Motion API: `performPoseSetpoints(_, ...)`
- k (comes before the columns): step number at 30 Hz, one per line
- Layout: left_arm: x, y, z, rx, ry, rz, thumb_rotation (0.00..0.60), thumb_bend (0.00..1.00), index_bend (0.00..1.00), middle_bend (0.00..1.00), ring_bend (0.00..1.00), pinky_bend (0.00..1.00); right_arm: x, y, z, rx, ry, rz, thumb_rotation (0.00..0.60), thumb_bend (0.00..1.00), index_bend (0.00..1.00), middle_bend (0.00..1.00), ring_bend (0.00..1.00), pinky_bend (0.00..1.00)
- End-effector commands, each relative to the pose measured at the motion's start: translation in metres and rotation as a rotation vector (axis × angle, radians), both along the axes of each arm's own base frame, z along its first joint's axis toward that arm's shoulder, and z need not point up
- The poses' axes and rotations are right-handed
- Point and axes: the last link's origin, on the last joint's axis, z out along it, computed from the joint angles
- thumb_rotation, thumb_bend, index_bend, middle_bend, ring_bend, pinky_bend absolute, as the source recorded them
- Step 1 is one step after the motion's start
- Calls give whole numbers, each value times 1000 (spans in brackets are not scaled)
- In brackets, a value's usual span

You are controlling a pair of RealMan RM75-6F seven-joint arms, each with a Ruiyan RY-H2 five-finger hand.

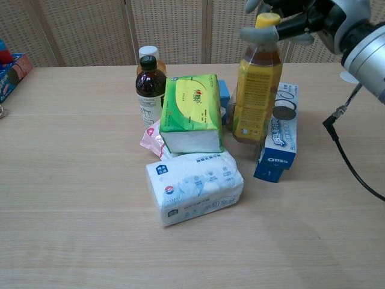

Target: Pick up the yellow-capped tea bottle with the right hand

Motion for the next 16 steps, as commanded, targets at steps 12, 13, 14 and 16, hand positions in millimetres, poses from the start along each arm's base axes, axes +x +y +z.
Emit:
performPoseSetpoints(12, 1, -1, 0, -8, -6, -6, 600, 0, 0, 0, 0, 0, 57, 6, 62, -139, -4, 65, 600, 166, 501, 984, 681, 1000)
performPoseSetpoints(13, 0, -1, 0, -10, -6, -6, 600, 0, 0, 0, 0, 0, 59, 7, 65, -144, -3, 68, 600, 166, 501, 984, 681, 1000)
performPoseSetpoints(14, 0, -1, 0, -12, -5, -7, 600, 0, 0, 0, 0, 0, 62, 8, 68, -151, -2, 70, 600, 166, 501, 984, 681, 1000)
performPoseSetpoints(16, 0, -1, -1, -14, -3, -6, 600, 0, 0, 0, 0, 0, 66, 8, 73, -158, -2, 73, 600, 166, 501, 984, 681, 1000)
